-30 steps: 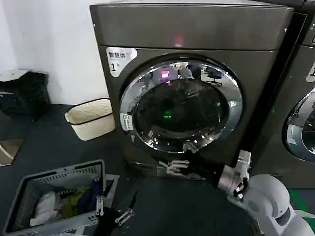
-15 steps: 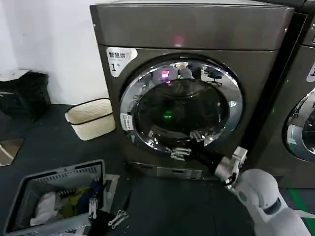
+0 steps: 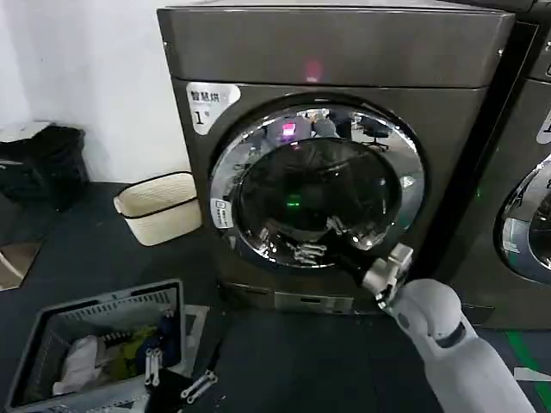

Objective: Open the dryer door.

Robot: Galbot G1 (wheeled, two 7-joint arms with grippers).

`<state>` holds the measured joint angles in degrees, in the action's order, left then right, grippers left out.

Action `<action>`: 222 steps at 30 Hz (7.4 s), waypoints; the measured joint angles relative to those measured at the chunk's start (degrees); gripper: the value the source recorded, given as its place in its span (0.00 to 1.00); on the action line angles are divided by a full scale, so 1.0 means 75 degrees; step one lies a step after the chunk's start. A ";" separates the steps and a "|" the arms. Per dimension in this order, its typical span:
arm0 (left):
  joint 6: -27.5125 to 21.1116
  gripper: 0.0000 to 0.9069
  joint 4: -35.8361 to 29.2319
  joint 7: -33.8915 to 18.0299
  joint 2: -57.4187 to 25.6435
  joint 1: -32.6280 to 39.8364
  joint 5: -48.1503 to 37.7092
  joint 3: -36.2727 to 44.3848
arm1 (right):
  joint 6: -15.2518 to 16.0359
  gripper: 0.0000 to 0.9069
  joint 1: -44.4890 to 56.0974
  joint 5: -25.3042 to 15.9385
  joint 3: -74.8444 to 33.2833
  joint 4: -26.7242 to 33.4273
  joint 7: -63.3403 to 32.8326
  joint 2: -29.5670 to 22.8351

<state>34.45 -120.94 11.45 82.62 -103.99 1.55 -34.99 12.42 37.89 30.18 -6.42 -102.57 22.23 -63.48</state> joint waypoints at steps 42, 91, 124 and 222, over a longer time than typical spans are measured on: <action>-0.0015 1.00 -0.0106 0.0011 0.0061 -0.0129 0.0043 -0.0123 | -0.0135 1.00 -0.1363 -0.0550 0.1570 0.1562 -0.0652 -0.1194; -0.0414 1.00 -0.0103 0.0198 -0.0153 0.0097 -0.0471 -0.0714 | 0.0350 1.00 -0.2229 0.0592 0.2161 0.2101 0.1932 -0.1026; -0.1555 1.00 0.0404 0.0989 -0.1208 0.1352 -0.2137 -0.1901 | 0.0494 1.00 -0.1412 0.1913 0.1583 0.0188 0.4534 0.0894; -0.1230 1.00 0.0228 0.1983 -0.4358 0.3159 -0.3112 0.1821 | -0.0038 1.00 0.8470 -0.0025 -1.0699 -0.3772 -0.0851 -0.1466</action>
<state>25.23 -119.23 26.32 49.93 -80.30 -21.79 -21.33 12.14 101.42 30.00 -86.66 -130.86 15.85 -74.47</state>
